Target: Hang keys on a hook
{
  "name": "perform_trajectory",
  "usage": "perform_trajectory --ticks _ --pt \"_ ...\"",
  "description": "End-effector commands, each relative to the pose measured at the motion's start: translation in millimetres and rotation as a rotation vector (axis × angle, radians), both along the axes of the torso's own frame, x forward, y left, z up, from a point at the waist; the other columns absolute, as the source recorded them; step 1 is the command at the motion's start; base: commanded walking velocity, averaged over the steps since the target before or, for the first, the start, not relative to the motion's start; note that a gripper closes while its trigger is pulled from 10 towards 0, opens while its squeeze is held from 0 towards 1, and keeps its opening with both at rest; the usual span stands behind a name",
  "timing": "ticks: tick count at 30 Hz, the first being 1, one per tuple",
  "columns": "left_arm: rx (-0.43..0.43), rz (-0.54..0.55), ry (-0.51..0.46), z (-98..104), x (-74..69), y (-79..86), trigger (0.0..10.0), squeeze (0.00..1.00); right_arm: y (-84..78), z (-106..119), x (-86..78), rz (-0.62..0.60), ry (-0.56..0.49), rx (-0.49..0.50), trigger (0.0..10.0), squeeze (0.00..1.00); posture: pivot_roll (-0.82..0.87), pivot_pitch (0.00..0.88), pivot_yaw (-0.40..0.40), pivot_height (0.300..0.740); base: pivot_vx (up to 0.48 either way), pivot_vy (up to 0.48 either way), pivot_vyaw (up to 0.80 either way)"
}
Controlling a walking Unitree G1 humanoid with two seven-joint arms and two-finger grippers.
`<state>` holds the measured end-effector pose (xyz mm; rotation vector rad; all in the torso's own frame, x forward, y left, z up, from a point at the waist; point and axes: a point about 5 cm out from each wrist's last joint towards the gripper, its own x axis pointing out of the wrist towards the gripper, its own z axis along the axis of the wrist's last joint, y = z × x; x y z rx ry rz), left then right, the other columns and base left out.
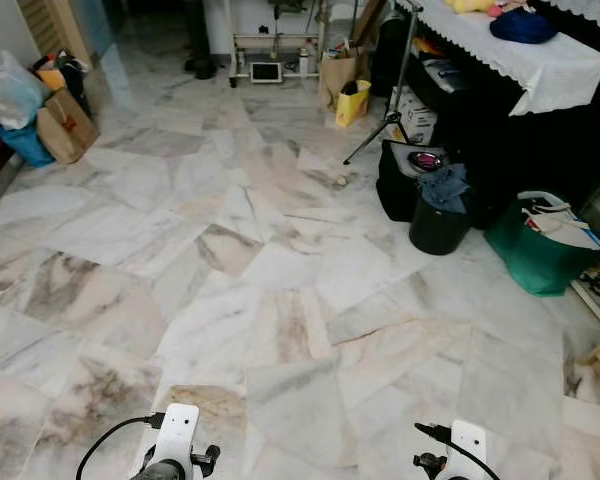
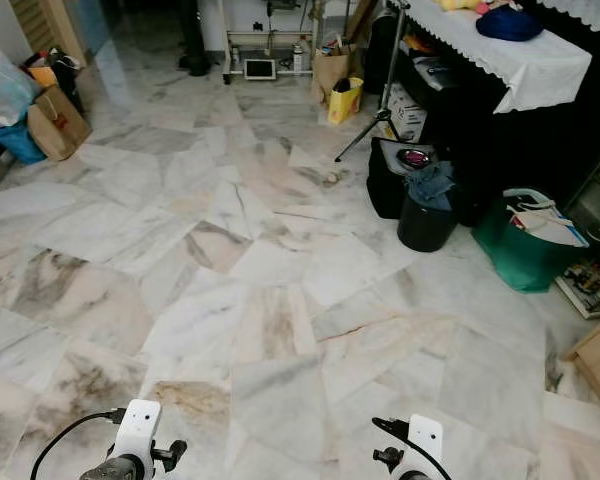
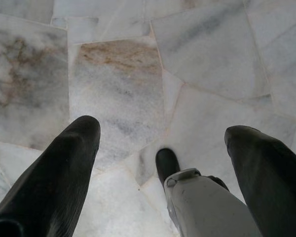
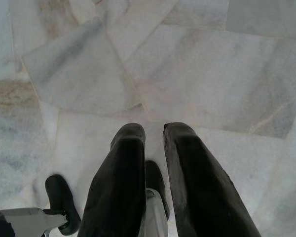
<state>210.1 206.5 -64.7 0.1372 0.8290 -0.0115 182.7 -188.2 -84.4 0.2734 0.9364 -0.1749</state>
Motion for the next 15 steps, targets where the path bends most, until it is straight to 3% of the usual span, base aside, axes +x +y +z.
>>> perform_trajectory --ticks 1,10,15 --pt "-0.006 0.013 0.027 -3.1 -3.4 -2.1 10.0 0.00 -2.4 -1.3 -3.0 0.005 0.016 -0.007 10.0 0.00 0.03 0.000 -0.027 0.740 0.000 0.000 -0.71" --pt "0.027 0.008 0.024 -1.9 -1.8 0.5 10.0 0.00 -2.3 -1.5 -3.4 0.008 0.019 -0.008 10.0 0.00 0.03 0.000 -0.028 0.740 0.000 0.000 -0.69" --pt "0.040 0.013 0.017 -0.9 -0.8 2.3 10.0 0.00 -1.9 -1.4 -3.2 0.011 0.018 -0.007 10.0 0.00 0.04 0.000 -0.030 0.740 0.000 -0.424 -0.68"
